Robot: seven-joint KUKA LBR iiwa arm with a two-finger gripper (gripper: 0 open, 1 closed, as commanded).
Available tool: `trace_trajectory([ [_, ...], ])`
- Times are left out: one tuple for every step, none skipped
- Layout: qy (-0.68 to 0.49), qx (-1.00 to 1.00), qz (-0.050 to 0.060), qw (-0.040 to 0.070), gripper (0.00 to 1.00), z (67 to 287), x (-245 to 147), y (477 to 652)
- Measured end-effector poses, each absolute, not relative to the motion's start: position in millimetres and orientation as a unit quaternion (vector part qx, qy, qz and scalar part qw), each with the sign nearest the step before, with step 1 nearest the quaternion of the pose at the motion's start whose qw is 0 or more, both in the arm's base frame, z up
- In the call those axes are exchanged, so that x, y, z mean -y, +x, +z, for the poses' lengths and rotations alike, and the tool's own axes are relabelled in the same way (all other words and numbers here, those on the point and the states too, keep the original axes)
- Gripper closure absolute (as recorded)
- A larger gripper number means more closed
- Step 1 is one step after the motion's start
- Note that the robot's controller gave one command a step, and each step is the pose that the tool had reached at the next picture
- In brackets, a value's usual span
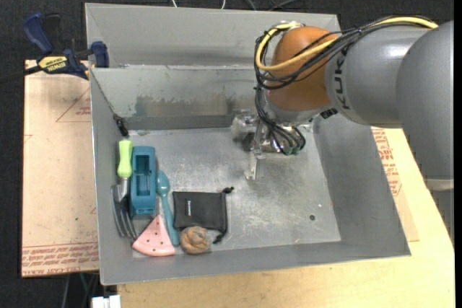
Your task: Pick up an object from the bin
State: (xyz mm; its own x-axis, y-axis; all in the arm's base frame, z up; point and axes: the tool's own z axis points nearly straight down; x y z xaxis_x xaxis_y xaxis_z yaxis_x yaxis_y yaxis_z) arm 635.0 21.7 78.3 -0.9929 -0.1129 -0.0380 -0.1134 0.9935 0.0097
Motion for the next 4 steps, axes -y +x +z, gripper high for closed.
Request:
trace_trajectory([
  [-0.008,-1.0,0.008,0.019,0.0,131.1,6.9,626.7],
  [-0.019,-1.0,0.008,0.023,0.0,144.8,22.9,650.0],
  [0.107,-0.994,0.011,0.02,0.0,96.0,50.5,639.0],
  [0.049,-0.998,0.011,0.024,1.0,71.8,34.2,654.4],
])
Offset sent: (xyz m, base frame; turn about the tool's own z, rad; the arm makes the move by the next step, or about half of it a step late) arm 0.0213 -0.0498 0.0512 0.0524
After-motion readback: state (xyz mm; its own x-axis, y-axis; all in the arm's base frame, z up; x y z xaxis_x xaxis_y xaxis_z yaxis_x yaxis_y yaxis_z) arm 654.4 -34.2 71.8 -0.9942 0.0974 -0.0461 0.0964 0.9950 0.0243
